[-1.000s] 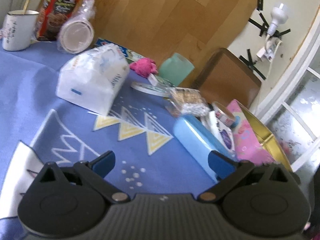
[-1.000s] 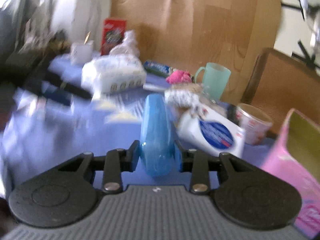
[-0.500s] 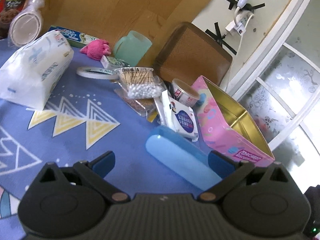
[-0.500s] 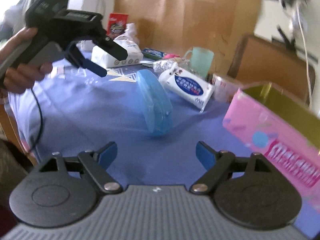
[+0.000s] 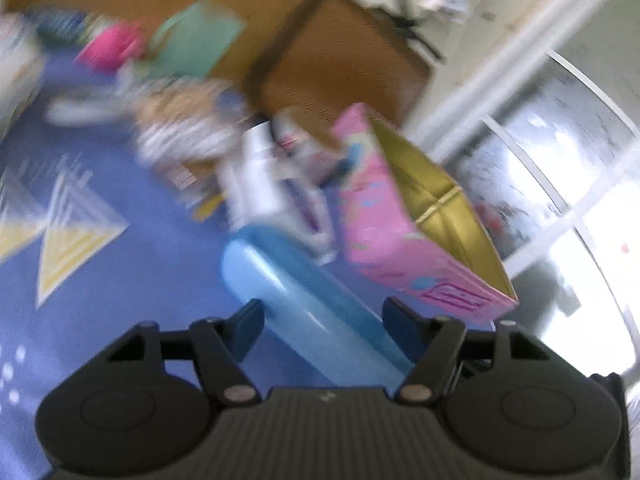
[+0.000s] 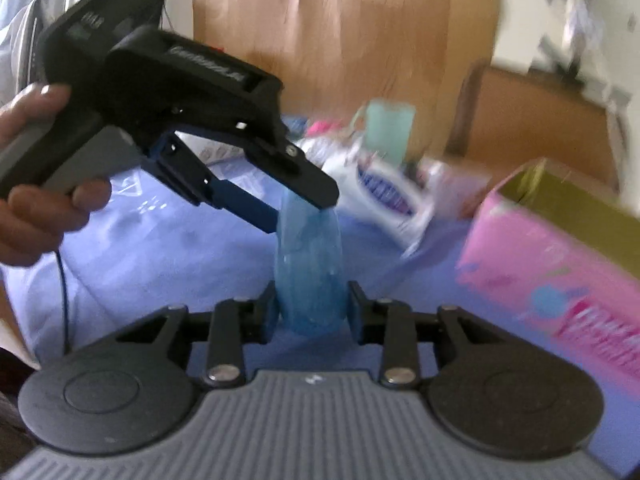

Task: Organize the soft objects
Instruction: 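Grasp the blue pencil case with the right tool and lift it, then carry the pencil case over the pink tin and open the right tool, then withdraw the right tool from the tin back over the table, then grasp the white wet-wipes pack with the right tool and pull it closer, then regrasp the wet-wipes pack with the right tool and drop it into the tin, then grasp the clear smiley keychain bag with the right tool and pull it closer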

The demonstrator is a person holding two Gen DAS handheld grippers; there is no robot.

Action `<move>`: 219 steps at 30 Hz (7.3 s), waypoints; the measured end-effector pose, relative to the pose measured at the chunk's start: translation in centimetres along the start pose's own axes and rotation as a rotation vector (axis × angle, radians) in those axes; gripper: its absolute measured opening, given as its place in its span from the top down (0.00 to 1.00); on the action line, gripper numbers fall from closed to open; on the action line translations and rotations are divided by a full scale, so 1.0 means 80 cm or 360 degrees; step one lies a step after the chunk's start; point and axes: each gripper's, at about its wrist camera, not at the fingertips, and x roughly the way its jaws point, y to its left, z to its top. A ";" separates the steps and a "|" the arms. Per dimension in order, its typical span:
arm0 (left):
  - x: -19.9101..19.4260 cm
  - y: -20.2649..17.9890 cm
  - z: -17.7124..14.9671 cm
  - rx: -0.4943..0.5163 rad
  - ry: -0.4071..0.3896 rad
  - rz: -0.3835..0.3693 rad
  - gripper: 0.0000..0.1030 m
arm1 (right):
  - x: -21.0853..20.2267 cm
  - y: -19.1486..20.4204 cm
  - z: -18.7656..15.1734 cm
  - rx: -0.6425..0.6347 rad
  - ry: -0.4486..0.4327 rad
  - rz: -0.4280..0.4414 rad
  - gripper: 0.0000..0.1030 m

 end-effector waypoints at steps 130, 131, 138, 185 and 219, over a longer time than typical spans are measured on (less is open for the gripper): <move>-0.100 0.082 -0.048 -0.0031 -0.0692 0.0608 0.04 | 0.113 -0.006 0.092 -0.0200 -0.0016 -0.0420 0.60; -0.100 0.082 -0.048 -0.0033 -0.0691 0.0611 0.04 | 0.122 -0.008 0.096 -0.0212 -0.0003 -0.0431 0.60; -0.102 0.081 -0.050 -0.0035 -0.0714 0.0605 0.02 | 0.147 -0.009 0.108 -0.0194 0.0035 -0.0425 0.84; -0.023 0.003 -0.057 0.0156 -0.0053 0.0200 0.22 | 0.031 0.020 0.018 0.0114 0.0189 0.0157 0.25; -0.032 -0.012 -0.020 0.0183 -0.0410 0.0275 0.11 | -0.037 -0.121 0.037 0.0445 -0.0330 -0.0454 0.74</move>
